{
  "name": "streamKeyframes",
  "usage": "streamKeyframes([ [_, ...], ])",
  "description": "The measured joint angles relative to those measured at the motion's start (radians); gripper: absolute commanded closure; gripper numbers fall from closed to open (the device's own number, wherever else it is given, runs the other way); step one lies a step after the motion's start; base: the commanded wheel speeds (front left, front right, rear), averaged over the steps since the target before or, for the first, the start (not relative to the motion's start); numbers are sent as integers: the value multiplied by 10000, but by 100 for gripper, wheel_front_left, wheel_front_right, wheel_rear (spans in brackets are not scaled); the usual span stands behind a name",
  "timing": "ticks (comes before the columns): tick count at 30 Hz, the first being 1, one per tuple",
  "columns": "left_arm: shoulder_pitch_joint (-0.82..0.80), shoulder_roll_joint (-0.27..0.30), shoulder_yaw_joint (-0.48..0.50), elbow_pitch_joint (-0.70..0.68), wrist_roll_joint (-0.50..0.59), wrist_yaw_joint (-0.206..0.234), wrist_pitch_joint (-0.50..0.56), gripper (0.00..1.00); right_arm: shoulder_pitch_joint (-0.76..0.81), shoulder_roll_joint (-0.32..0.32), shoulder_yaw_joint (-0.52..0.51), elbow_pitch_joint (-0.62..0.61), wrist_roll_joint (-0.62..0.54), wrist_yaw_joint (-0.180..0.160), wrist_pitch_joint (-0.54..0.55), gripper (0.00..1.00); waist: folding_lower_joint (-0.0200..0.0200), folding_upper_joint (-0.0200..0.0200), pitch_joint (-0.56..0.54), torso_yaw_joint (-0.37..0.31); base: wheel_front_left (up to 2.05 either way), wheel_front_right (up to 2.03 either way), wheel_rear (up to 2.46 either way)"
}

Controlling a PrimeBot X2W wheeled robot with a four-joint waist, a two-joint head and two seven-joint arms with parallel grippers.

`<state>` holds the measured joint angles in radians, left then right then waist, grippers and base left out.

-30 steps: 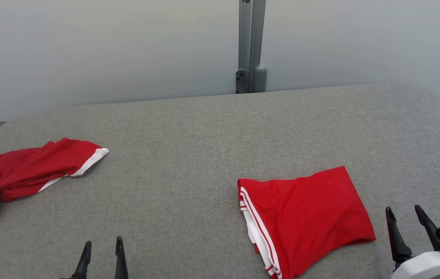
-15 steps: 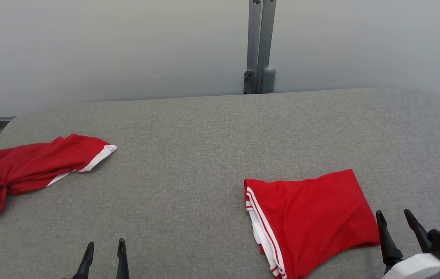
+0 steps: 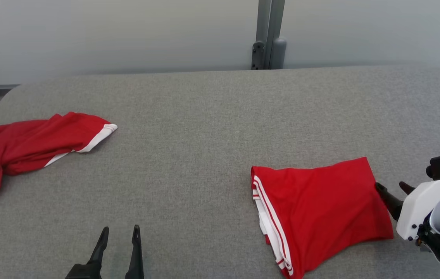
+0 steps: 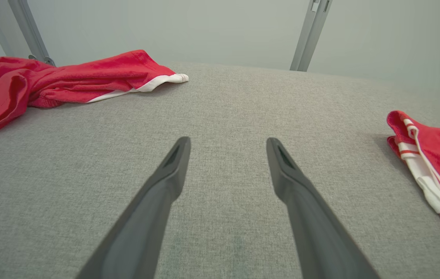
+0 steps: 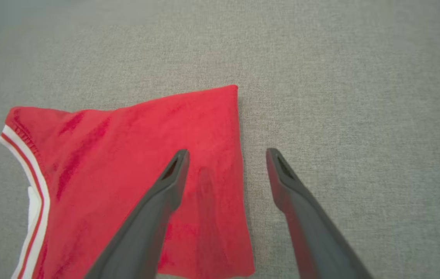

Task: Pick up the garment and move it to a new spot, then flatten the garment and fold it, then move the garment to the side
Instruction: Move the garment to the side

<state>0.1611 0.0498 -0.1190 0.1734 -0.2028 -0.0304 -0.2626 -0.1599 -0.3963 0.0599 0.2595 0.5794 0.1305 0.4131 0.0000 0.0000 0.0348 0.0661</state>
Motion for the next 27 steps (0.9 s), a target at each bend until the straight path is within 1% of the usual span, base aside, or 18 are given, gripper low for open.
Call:
streamKeyframes([
  [6, -424, 2, -360, 19, -98, 163, 0, 0, -621, 138, 161, 1264, -249, 0, 541, 0, 0, 0, 677, 349, 0, 0, 0],
  [10, -604, 0, -506, 63, -146, 244, 0, 0, -896, 245, 332, 1843, -69, 0, 554, 0, 0, 0, 1012, 644, 0, 0, 0],
  [11, -636, 0, -523, 61, -174, 268, 0, 0, -969, 263, 337, 1877, 132, 0, 493, 16, 0, 0, 1080, 708, 0, 0, 0],
  [12, -657, 0, -520, 58, -201, 280, 0, 0, -1040, 290, 359, 1875, 408, 0, 382, 100, 0, 0, 1155, 772, 0, 0, 0],
  [14, -658, 0, -516, 38, -222, 313, 0, 0, -1131, 251, 523, 1818, 752, 0, 320, 100, 0, 0, 1278, 843, 0, 0, 0],
  [16, -658, 2, -510, -2, -222, 337, 0, 0, -1164, 79, 627, 1705, 1074, 0, 182, 100, 1, 0, 1385, 843, 0, 0, 0],
  [19, -659, 0, -470, -61, -224, 384, -2, 0, -1347, -176, 763, 1582, 1304, 4, -178, 100, 1, 0, 1468, 674, 0, 0, 0],
  [22, -673, 2, -391, -125, -224, 397, 0, 0, -1835, -545, 836, 1561, 1243, 10, -564, 100, 0, 0, 1542, 360, 0, 0, 0],
  [27, -986, 0, -286, -364, -86, 405, -2, 0, -3006, -1289, 940, 1906, 560, 10, -1172, 100, 0, 0, 1732, -446, 0, 0, 0],
])
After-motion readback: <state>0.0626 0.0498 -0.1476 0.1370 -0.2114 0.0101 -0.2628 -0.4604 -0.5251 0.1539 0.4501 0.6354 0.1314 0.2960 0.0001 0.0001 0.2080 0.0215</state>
